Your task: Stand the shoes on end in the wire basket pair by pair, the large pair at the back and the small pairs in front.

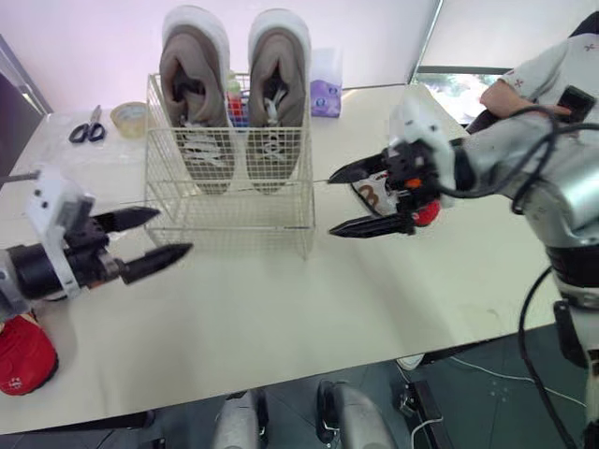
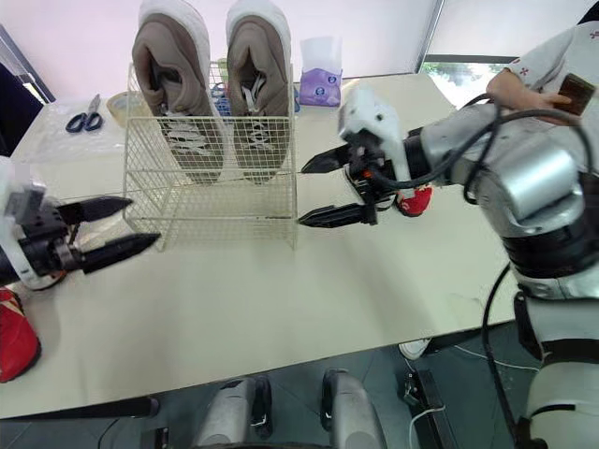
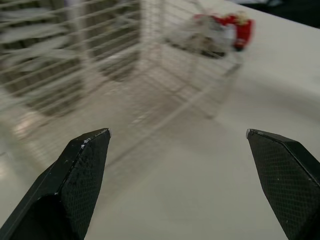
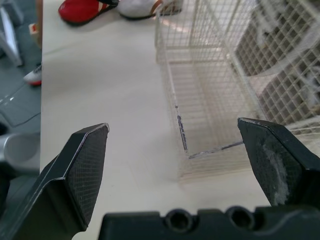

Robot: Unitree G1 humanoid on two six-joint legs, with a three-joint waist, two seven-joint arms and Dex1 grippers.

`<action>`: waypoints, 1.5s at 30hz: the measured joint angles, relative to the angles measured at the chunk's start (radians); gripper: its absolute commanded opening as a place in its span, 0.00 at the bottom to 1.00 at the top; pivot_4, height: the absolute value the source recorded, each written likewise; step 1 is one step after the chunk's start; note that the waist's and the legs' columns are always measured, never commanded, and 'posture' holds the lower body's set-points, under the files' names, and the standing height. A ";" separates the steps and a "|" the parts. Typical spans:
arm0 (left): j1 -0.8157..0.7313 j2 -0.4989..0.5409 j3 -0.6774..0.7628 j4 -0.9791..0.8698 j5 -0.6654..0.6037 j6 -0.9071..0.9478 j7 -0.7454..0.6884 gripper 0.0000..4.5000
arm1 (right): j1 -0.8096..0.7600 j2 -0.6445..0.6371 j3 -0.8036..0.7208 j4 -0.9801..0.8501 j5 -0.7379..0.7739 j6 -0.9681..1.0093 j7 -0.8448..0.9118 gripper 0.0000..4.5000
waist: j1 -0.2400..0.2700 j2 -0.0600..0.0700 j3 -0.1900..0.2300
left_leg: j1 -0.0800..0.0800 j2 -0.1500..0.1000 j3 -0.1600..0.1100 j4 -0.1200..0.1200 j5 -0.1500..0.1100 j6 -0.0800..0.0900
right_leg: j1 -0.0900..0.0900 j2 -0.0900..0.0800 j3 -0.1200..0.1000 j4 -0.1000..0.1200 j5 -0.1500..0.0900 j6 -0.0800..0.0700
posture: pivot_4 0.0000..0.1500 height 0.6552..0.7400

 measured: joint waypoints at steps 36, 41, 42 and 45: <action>-0.029 -0.006 -0.080 -0.021 0.103 -0.103 0.092 1.00 | -0.097 0.276 0.185 0.436 -0.540 -0.392 0.103 0.02 | 0.008 0.001 0.000 | 0.001 0.000 0.003 0.002 0.003 -0.006 | -0.001 0.002 -0.001 0.004 0.002 -0.003 | 1.00 1.00; -0.039 -0.007 -0.102 -0.005 0.124 -0.116 0.091 1.00 | -0.060 0.269 0.158 0.372 -0.540 -0.345 0.106 0.16 | 0.009 0.001 -0.001 | 0.000 0.000 0.003 0.002 0.003 -0.006 | -0.001 0.002 -0.001 0.004 0.002 -0.002 | 1.00 1.00; -0.045 -0.010 -0.108 -0.005 0.124 -0.117 0.091 1.00 | -0.050 0.268 0.154 0.356 -0.537 -0.336 0.111 0.23 | 0.009 0.001 -0.001 | 0.000 0.000 0.003 0.002 0.003 -0.006 | -0.001 0.002 -0.001 0.004 0.002 -0.002 | 1.00 1.00; -0.054 -0.024 -0.110 -0.006 0.113 -0.117 0.093 1.00 | -0.023 0.269 0.130 0.312 -0.523 -0.295 0.108 0.55 | 0.007 0.001 0.000 | 0.001 0.000 0.003 0.002 0.003 -0.006 | -0.001 0.002 -0.001 0.005 0.002 -0.002 | 1.00 1.00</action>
